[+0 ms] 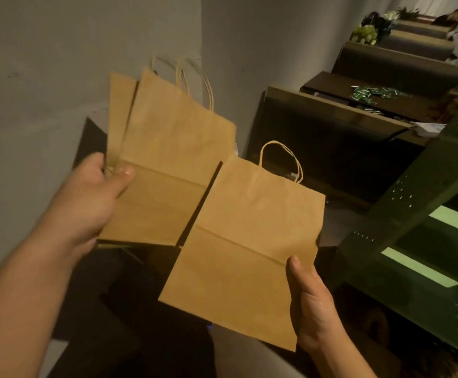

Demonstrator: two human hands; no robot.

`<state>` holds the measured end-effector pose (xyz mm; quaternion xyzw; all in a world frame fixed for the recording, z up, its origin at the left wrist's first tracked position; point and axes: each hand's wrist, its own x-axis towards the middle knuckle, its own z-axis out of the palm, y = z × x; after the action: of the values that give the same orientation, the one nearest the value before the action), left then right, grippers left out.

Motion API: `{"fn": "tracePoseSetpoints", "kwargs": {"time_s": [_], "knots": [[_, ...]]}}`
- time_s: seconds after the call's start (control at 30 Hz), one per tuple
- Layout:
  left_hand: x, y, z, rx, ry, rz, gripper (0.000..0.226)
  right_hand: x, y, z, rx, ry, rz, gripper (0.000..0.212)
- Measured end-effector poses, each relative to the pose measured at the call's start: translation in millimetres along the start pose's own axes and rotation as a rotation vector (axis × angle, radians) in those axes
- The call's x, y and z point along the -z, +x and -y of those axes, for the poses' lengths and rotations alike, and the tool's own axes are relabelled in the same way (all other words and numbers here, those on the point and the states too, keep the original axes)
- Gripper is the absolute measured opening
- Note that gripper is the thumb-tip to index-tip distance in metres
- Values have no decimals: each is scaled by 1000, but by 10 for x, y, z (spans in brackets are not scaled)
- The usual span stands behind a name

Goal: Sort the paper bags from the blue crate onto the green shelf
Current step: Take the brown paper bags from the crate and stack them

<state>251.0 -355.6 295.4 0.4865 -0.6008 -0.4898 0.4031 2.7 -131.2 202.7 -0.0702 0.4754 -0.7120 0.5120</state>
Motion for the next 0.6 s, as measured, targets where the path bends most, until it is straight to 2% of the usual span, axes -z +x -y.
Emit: {"fn": "tracePoseSetpoints", "kwargs": {"time_s": [0.03,0.13,0.23,0.27,0.33,0.37,0.4,0.5,0.6], "knots": [[-87,-44,64,70,-62,33,3,15,-1,1,2,-1,-6,40],[-315,-210,252,211,-140,133,11,50,-20,4,9,-1,-27,39],[-407,-341,444,342,-196,277,28,111,-24,-15,25,-36,-74,27],[-412,-395,482,371,-199,328,46,136,-25,-27,5,-52,-84,25],[-422,-478,616,407,-199,415,100,188,-27,-66,-35,-107,-108,26],[-420,-506,728,413,-209,440,119,214,-31,-87,-48,-143,-128,27],[-417,-522,862,421,-218,458,127,242,-38,-110,-61,-177,-147,30],[-478,-641,994,480,-188,511,122,330,-68,-148,-105,-251,-182,38],[-567,-733,898,488,-181,509,95,403,-87,-179,-139,-297,-193,46]]}}
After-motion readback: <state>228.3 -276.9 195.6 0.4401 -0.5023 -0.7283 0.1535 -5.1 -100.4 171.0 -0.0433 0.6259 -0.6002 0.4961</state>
